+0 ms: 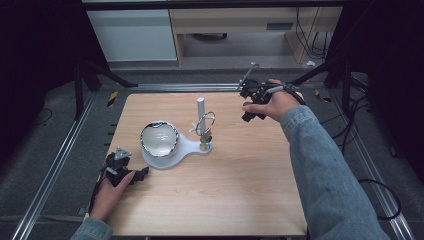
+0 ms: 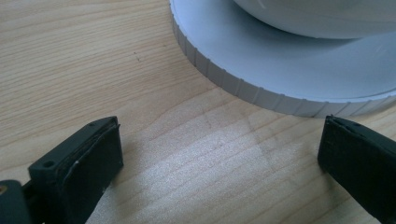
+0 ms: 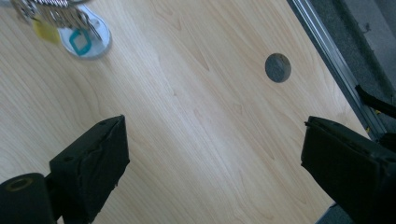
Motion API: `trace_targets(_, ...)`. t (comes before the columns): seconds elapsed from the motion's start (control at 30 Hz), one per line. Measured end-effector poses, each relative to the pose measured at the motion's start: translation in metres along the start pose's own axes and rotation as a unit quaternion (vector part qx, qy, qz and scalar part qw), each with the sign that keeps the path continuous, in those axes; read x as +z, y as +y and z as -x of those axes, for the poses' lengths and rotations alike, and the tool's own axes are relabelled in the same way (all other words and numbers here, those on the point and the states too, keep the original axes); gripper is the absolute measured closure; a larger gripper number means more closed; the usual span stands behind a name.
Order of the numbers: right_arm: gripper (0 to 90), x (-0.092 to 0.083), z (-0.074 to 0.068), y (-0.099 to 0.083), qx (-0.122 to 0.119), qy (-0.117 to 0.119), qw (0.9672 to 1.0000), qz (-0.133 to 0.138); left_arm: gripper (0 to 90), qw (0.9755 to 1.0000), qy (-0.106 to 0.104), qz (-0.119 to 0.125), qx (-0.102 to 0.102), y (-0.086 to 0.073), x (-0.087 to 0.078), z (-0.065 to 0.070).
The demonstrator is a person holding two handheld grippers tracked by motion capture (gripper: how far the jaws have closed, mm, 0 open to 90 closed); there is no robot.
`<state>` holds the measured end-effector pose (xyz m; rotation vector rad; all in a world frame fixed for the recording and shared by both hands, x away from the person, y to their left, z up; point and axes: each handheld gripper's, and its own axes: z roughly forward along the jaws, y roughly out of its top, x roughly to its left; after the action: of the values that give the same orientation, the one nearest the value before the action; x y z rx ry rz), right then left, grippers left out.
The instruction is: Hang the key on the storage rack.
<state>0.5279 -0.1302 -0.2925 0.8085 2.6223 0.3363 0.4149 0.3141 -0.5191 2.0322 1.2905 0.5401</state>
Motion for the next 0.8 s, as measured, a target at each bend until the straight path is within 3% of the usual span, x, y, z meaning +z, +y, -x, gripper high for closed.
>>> trace_targets(0.27,6.9,0.019,0.001,-0.033,0.018,0.002,0.9998,0.008,0.0,1.0,0.0,0.0,0.0,0.0,0.0,0.0)
trace_targets(0.47,11.1,0.036,-0.002,-0.064,0.039,-0.014,0.9991,0.01,0.0,1.0,0.0,0.001,0.0,0.0,0.0,0.0)
trace_targets(0.8,12.5,0.058,-0.01,-0.116,0.077,-0.016,0.9956,0.051,0.0,1.0,0.0,0.001,-0.002,0.0,0.0,0.0)
